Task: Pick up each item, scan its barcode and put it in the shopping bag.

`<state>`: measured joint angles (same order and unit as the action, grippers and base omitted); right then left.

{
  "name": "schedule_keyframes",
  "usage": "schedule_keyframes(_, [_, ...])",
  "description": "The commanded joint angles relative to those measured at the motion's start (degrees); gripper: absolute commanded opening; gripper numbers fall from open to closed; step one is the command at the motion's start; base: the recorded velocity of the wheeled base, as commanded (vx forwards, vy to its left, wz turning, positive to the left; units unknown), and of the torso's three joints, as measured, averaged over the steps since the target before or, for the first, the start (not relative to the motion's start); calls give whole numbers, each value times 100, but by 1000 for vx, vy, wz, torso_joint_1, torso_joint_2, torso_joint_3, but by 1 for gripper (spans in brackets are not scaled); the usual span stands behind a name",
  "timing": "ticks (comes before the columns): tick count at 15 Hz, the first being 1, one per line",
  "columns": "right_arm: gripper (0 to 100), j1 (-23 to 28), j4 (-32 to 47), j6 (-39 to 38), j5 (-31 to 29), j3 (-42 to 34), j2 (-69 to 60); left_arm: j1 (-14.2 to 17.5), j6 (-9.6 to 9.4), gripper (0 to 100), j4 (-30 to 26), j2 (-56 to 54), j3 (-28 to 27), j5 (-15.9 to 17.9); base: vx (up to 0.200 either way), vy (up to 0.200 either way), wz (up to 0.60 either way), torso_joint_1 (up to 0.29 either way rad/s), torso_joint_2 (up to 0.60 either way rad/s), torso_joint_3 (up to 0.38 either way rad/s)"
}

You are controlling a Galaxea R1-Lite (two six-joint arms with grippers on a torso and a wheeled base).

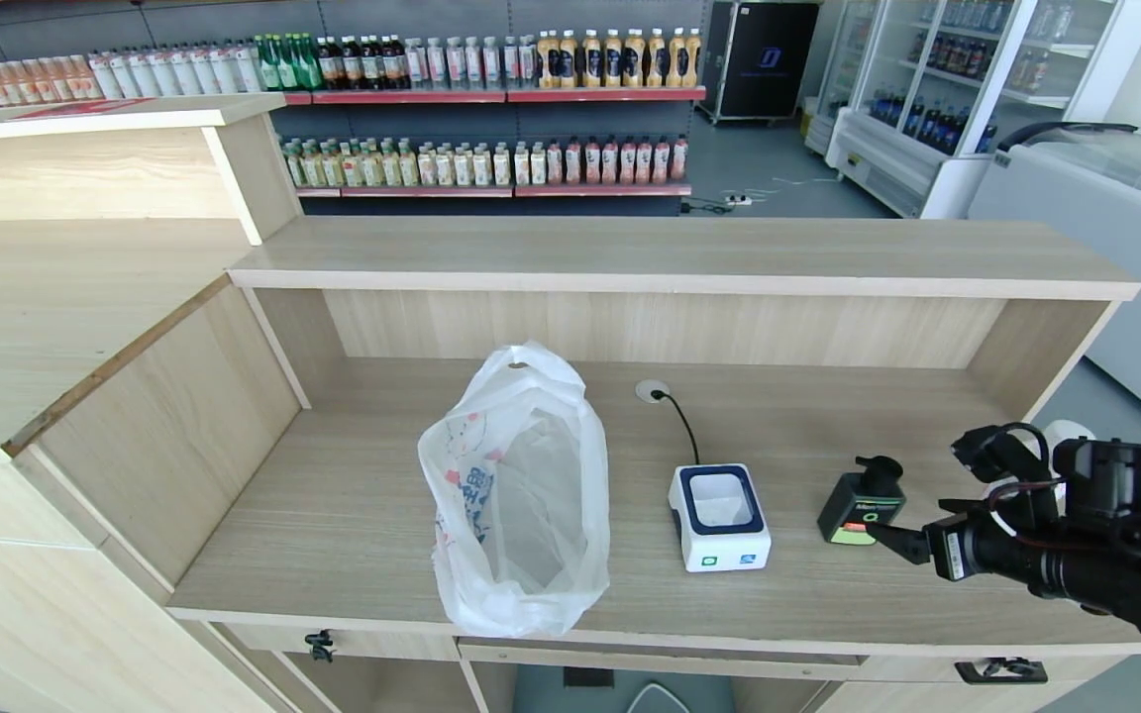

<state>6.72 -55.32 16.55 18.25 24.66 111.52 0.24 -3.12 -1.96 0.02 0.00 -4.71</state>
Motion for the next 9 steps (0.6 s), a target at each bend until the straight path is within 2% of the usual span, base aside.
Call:
schedule_keyframes(1, [100,-4,-67,120,161,144,406,2,4,100,3,-2,0,-4,0,0,0,0,0,0])
schedule_keyframes(9, [100,-21,-154,515,539,742,995,2,4,100,3,-2,0,-4,0,0,0,0,0,0])
